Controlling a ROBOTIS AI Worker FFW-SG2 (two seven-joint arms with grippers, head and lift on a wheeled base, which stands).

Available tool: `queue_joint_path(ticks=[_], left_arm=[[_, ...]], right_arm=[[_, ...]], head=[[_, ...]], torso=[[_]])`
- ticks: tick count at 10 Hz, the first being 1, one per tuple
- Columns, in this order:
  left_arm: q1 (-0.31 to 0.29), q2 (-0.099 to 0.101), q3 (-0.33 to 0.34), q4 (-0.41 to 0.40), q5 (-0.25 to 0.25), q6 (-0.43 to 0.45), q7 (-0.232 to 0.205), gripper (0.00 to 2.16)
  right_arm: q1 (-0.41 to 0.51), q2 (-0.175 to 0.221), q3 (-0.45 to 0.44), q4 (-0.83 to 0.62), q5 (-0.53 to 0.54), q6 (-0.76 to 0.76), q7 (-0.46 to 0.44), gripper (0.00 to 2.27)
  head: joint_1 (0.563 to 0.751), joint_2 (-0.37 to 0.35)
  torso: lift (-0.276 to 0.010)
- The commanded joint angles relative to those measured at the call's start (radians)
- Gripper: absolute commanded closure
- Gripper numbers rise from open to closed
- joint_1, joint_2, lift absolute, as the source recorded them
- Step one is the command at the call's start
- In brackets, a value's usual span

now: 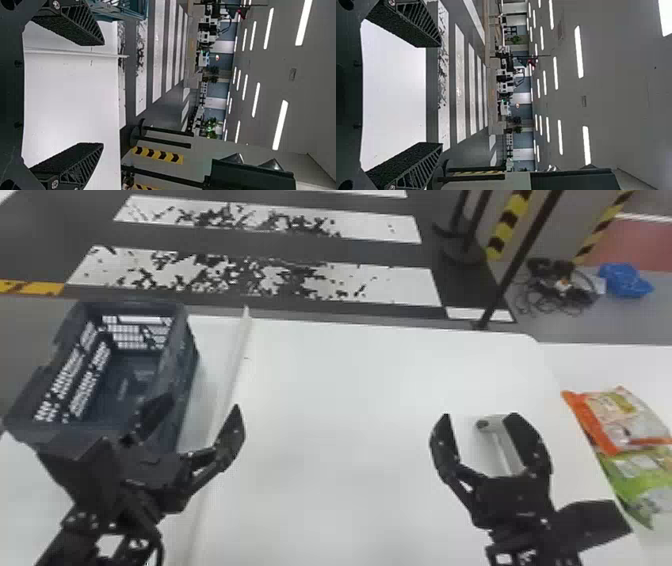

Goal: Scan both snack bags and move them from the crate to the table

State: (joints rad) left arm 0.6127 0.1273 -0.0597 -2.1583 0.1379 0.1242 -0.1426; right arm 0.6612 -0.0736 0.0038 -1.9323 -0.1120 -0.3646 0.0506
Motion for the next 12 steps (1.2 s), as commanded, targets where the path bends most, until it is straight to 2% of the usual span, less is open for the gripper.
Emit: queue_joint_path(ticks=[1,12], left_arm=[[0.001,0.0,0.0,0.0,0.0,-0.002,0.0,0.09],[-0.001,-0.002,0.0,0.017,0.0,-0.008,0.001,0.09]], right_arm=[[0.001,0.0,0.004,-0.004,0.0,-0.001,0.0,0.04],[-0.005,0.0,0.018,-0.004,0.006,-0.001,0.0,0.05]], head=[[0.695,-0.092],[0.695,-0.077]], torso=[[-0.088],[-0.088]])
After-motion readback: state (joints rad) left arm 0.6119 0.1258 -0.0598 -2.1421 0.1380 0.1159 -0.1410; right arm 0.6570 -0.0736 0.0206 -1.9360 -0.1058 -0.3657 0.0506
